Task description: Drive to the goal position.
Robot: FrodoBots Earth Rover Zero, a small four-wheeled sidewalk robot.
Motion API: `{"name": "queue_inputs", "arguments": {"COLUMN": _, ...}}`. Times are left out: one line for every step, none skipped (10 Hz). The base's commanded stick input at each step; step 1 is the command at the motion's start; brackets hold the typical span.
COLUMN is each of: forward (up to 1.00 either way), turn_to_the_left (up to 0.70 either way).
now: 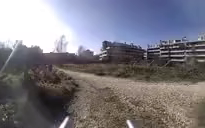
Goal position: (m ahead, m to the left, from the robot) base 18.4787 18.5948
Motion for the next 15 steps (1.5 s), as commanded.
{"name": "queue_inputs", "arguments": {"forward": 0.5, "turn_to_the_left": 0.0}}
{"name": "queue_inputs", "arguments": {"forward": 0.5, "turn_to_the_left": 0.0}}
{"name": "queue_inputs", "arguments": {"forward": 0.5, "turn_to_the_left": 0.0}}
{"name": "queue_inputs", "arguments": {"forward": 0.5, "turn_to_the_left": 0.0}}
{"name": "queue_inputs", "arguments": {"forward": 0.5, "turn_to_the_left": 0.0}}
{"name": "queue_inputs", "arguments": {"forward": 0.5, "turn_to_the_left": 0.0}}
{"name": "queue_inputs", "arguments": {"forward": 0.5, "turn_to_the_left": 0.0}}
{"name": "queue_inputs", "arguments": {"forward": 0.5, "turn_to_the_left": 0.0}}
{"name": "queue_inputs", "arguments": {"forward": 0.5, "turn_to_the_left": 0.0}}
{"name": "queue_inputs", "arguments": {"forward": 0.5, "turn_to_the_left": 0.0}}
{"name": "queue_inputs", "arguments": {"forward": 0.5, "turn_to_the_left": 0.0}}
{"name": "queue_inputs", "arguments": {"forward": 0.5, "turn_to_the_left": 0.0}}
{"name": "queue_inputs", "arguments": {"forward": 0.5, "turn_to_the_left": 0.0}}
{"name": "queue_inputs", "arguments": {"forward": 0.5, "turn_to_the_left": 0.0}}
{"name": "queue_inputs", "arguments": {"forward": 0.5, "turn_to_the_left": 0.18}}
